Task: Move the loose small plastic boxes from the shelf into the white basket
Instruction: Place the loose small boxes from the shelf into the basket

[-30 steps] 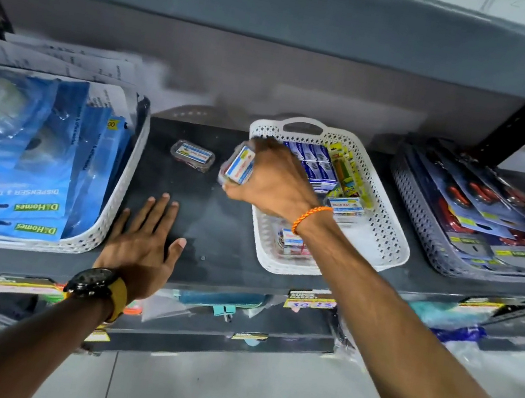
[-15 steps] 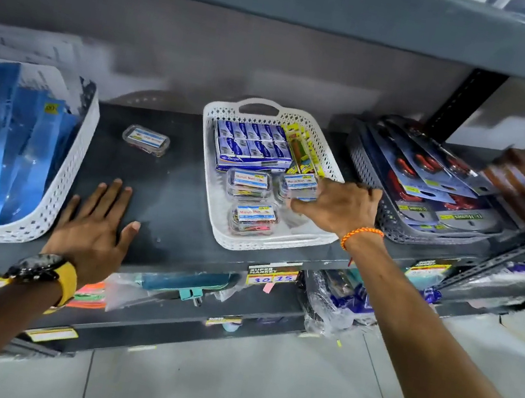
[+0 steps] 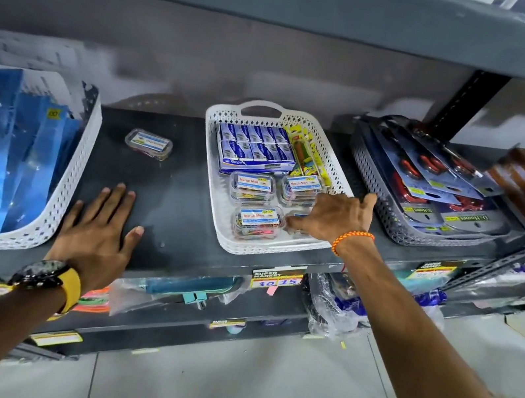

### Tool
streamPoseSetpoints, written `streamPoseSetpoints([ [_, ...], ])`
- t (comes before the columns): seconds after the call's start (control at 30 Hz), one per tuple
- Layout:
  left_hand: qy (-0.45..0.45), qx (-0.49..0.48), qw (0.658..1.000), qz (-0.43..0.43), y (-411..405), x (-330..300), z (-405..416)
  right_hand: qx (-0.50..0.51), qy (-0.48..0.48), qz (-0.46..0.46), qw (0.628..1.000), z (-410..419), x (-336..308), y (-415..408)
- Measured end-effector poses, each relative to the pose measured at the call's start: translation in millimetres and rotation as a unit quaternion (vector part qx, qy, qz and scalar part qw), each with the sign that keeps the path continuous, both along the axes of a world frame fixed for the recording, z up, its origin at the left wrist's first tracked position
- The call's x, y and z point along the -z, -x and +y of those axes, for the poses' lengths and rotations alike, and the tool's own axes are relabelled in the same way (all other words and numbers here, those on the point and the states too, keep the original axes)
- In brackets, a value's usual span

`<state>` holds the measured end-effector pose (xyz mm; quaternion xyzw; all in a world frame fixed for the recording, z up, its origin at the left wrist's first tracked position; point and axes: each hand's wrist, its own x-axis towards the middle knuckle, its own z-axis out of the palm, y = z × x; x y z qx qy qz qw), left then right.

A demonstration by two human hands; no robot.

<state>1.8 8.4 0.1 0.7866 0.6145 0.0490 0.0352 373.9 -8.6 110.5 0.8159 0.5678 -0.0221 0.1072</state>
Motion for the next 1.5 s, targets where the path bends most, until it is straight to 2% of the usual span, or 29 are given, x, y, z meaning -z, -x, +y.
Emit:
streamPoseSetpoints([
  [0.27,0.002,0.001,1.0,0.004,0.4,-1.0,0.7,0.012,0.006,-0.008,1.0,-6.2,-13.9,0.0],
  [0.53,-0.002,0.0,1.0,-0.01,-0.7,-1.1,-0.5,-0.053,-0.177,-0.079,0.979,-4.8,-50.5,28.9],
  [0.7,0.001,-0.001,1.0,-0.005,-2.3,-0.8,0.1,-0.177,-0.245,-0.036,0.953,18.1,-55.2,96.1],
  [0.9,-0.007,-0.004,1.0,-0.009,-0.5,1.0,-0.1,-0.27,-0.233,0.045,0.933,76.1,-31.1,170.6],
  [1.23,-0.013,0.0,1.0,-0.021,-2.0,-1.3,-1.9,-0.254,-0.09,0.164,0.949,149.6,0.1,232.1],
  [1.33,-0.014,0.001,1.0,-0.023,-2.5,-2.5,-2.5,-0.247,-0.072,0.172,0.951,154.9,8.9,238.4],
  [1.5,-0.015,0.004,1.0,-0.025,-2.2,-1.2,-2.1,-0.243,-0.103,0.151,0.953,151.9,13.1,234.4],
])
